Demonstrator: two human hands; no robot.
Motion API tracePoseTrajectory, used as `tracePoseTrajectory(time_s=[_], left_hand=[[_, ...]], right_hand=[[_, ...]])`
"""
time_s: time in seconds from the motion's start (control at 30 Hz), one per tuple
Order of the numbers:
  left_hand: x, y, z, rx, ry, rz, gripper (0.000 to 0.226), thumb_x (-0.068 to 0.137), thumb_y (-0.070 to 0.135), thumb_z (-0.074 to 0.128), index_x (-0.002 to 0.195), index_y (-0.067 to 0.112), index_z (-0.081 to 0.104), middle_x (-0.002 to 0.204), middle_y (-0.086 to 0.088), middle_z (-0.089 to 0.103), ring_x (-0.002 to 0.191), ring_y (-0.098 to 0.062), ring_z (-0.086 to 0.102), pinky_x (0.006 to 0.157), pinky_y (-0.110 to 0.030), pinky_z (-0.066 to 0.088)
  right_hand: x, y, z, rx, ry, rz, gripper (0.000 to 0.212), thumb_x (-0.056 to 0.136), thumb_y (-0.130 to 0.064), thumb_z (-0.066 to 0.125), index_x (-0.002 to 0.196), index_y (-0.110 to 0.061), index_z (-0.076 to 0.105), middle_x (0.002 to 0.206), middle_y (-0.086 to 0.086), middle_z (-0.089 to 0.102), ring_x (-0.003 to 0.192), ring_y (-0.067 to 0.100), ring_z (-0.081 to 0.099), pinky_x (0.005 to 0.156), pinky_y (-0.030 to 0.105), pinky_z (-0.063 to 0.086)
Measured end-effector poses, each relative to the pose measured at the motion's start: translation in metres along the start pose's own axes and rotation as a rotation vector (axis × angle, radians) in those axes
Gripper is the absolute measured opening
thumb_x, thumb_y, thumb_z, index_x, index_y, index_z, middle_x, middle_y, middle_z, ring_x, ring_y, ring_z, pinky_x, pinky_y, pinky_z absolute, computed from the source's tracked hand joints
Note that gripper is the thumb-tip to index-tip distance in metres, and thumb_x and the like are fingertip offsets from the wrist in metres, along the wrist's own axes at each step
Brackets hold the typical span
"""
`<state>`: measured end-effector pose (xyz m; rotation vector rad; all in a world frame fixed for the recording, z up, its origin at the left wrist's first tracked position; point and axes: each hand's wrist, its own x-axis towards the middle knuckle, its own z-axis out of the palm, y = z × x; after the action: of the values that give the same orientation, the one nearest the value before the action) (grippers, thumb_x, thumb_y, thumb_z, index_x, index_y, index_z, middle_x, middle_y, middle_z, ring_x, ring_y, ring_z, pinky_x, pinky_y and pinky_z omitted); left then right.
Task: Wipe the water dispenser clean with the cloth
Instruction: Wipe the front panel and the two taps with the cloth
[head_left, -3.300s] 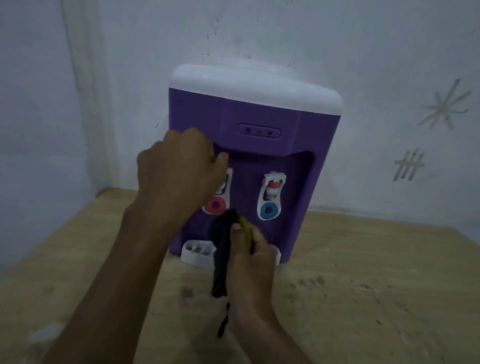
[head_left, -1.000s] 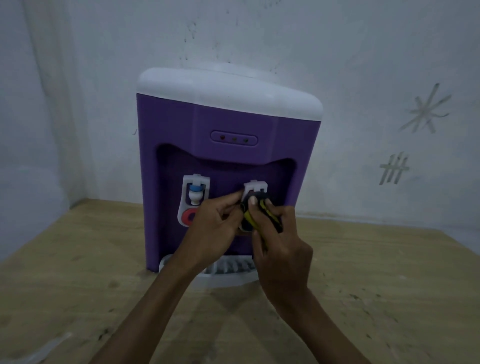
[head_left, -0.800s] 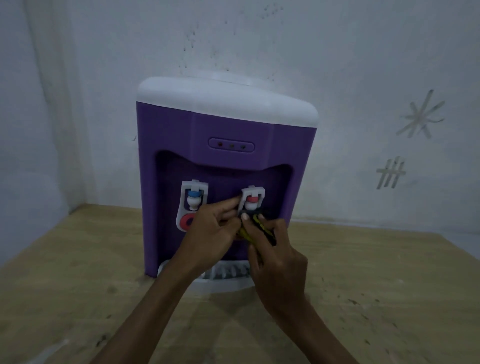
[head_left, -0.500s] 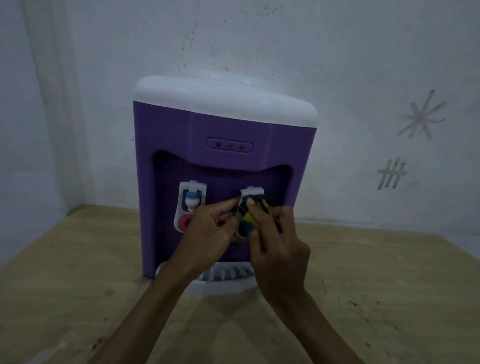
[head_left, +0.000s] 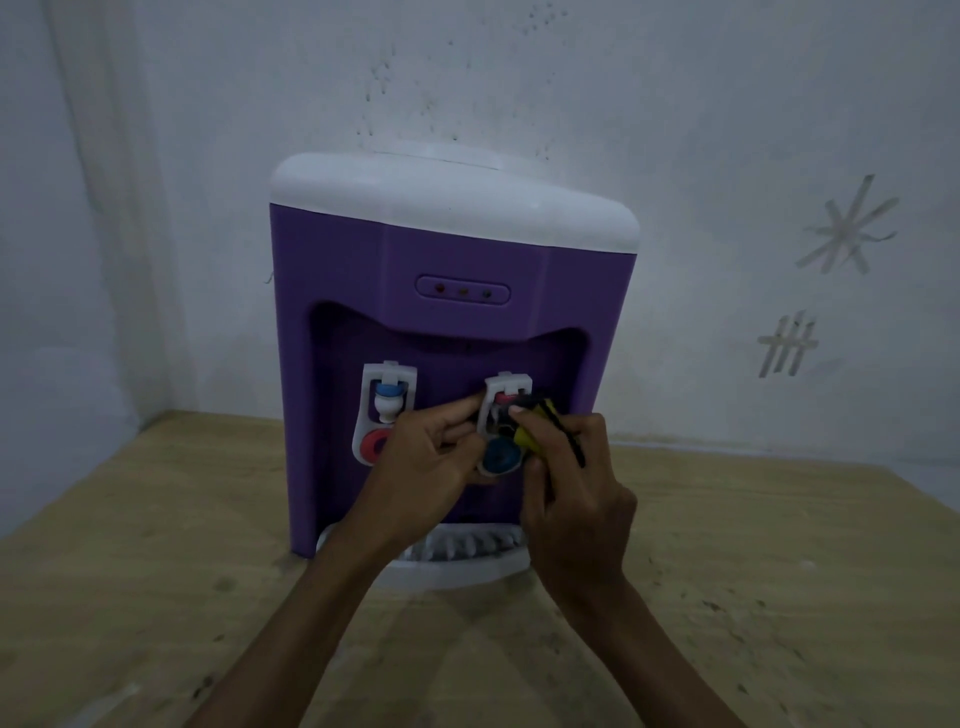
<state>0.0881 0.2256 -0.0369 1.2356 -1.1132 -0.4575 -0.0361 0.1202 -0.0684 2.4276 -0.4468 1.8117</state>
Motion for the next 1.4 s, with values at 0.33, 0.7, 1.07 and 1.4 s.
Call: tracePoseTrajectory(time_s=[0.33, 0.7, 1.07, 1.4], left_hand=[[0.000, 0.000, 0.001, -0.017, -0.006, 0.009, 0.044, 0.102, -0.005, 0.048, 0.135, 0.019, 0.064, 0.115, -0.002, 0.077, 0.109, -0.018, 0.074, 0.089, -0.034, 0.061], [0.000, 0.000, 0.001, -0.026, -0.001, 0.007, 0.041, 0.103, -0.004, 0.048, 0.135, 0.016, 0.064, 0.114, -0.001, 0.078, 0.108, -0.016, 0.074, 0.085, -0.031, 0.062], [0.001, -0.002, -0.001, 0.010, 0.012, -0.010, 0.041, 0.104, 0.000, 0.050, 0.142, 0.014, 0.060, 0.113, -0.002, 0.078, 0.110, -0.018, 0.073, 0.087, -0.039, 0.063], [0.001, 0.002, 0.001, 0.014, 0.014, -0.018, 0.039, 0.107, 0.001, 0.042, 0.135, 0.015, 0.065, 0.115, -0.002, 0.077, 0.110, -0.019, 0.073, 0.085, -0.039, 0.063]], right_hand=[[0.004, -0.013, 0.000, 0.005, -0.005, 0.034, 0.036, 0.098, -0.007, 0.053, 0.128, -0.018, 0.068, 0.114, 0.007, 0.062, 0.066, 0.017, 0.059, 0.045, 0.029, 0.049], [0.004, -0.007, 0.001, 0.039, -0.003, 0.013, 0.035, 0.099, -0.005, 0.053, 0.129, -0.017, 0.066, 0.116, 0.007, 0.062, 0.072, 0.018, 0.062, 0.048, 0.034, 0.053], [0.012, 0.000, -0.002, 0.102, -0.033, 0.068, 0.033, 0.101, -0.010, 0.047, 0.126, -0.009, 0.069, 0.115, 0.007, 0.060, 0.082, 0.008, 0.058, 0.057, 0.026, 0.055], [0.028, -0.009, -0.006, 0.091, -0.003, 0.051, 0.039, 0.099, -0.011, 0.053, 0.133, -0.020, 0.069, 0.125, 0.005, 0.055, 0.086, 0.011, 0.061, 0.060, 0.020, 0.053]])
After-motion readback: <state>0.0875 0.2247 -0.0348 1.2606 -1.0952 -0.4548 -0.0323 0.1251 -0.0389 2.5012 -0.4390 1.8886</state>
